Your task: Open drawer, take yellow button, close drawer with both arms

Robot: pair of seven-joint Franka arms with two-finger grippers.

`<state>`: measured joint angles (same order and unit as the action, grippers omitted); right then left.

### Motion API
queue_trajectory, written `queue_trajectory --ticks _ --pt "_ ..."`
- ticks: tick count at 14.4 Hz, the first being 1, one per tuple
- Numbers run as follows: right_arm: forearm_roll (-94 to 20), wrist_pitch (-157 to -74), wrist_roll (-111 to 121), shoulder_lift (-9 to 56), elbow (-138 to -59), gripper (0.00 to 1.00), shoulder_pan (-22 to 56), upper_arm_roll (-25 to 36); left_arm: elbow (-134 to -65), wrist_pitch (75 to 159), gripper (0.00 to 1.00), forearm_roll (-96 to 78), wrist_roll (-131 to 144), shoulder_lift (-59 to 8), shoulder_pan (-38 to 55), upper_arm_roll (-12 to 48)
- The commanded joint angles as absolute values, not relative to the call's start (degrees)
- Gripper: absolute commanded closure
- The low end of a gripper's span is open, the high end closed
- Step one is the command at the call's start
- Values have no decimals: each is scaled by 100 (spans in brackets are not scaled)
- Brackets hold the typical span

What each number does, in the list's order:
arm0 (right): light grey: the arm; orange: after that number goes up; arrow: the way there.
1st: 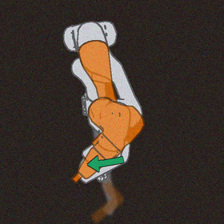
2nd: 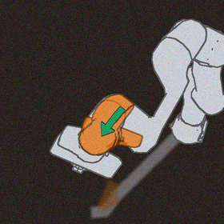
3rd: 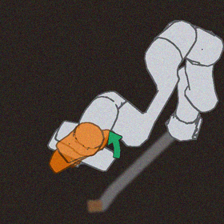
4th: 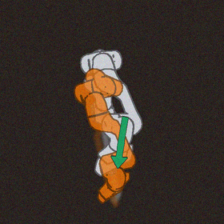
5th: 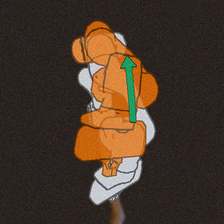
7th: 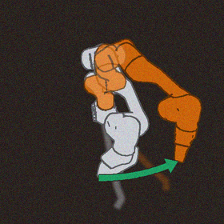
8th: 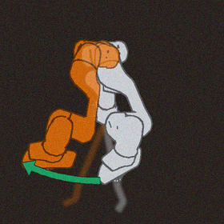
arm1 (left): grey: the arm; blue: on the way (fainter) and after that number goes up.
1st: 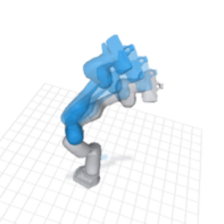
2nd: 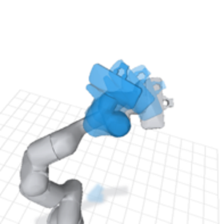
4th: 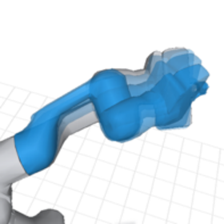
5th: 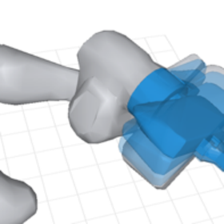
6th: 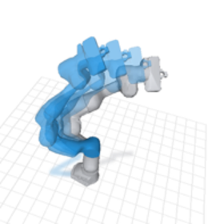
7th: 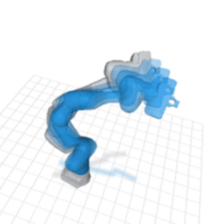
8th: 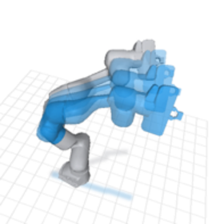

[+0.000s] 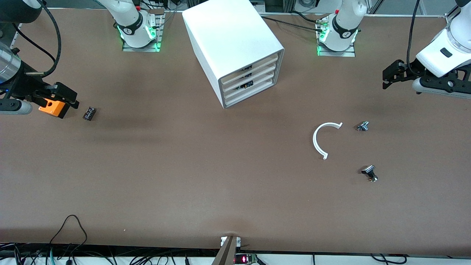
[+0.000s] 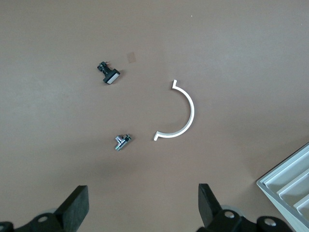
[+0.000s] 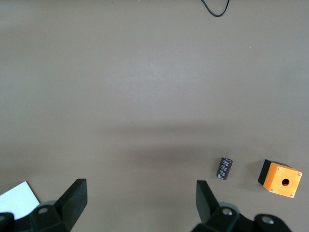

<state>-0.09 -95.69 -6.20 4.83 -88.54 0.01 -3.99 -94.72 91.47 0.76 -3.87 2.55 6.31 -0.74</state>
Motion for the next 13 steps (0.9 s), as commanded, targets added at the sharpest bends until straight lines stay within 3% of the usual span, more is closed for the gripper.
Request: queue_trajectory --ticks 1,7,13 --pt "35 -9475 -580 519 -8798 0 -44 -466 -9290 9009 0 97 -439 185 642 -62" --pt "9 -9536 -396 571 -8745 0 -70 -457 -9299 8991 0 97 -439 167 642 -70" --pt "9 -9536 -404 580 -8745 0 -79 -448 -9062 7946 0 -252 -510 -307 703 -53"
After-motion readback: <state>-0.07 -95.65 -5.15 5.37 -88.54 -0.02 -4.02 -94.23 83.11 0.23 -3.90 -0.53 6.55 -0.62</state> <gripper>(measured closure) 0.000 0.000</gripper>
